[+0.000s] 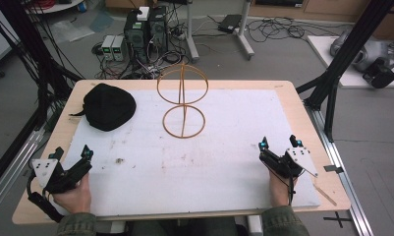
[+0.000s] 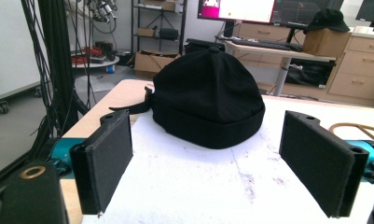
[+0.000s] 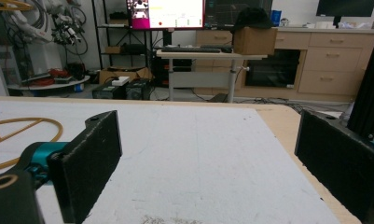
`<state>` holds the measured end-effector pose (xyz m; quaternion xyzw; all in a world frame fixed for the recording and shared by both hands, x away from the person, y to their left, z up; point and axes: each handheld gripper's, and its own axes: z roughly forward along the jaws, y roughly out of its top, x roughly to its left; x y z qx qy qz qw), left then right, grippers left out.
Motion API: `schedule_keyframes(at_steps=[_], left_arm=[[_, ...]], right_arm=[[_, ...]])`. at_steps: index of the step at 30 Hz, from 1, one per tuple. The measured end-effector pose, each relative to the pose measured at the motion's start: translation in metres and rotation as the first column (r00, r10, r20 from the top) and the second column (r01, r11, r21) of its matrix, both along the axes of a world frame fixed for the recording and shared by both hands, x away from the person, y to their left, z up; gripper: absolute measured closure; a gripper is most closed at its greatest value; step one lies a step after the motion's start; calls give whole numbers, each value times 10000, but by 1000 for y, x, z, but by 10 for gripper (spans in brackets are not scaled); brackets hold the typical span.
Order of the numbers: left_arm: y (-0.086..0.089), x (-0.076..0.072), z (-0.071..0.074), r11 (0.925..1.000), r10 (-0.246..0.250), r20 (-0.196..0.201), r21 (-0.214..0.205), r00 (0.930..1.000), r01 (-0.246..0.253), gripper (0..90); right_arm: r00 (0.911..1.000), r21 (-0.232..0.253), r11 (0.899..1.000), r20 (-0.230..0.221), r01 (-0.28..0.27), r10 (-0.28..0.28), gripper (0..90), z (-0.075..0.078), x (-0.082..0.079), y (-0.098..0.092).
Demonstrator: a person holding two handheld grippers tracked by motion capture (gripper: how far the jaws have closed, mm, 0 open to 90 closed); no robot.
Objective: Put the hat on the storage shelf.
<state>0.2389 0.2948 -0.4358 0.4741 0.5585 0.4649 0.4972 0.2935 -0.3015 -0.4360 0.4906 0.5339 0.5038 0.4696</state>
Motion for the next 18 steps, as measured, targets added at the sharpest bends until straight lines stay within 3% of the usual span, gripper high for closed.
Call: schedule_keyframes(at_steps=[18], left_arm=[[-2,0,0,10000,-92,-19,28,10000,92,173]], right_arm=[[9999,224,9997,-107,21,-19,64,-1,0,-2]])
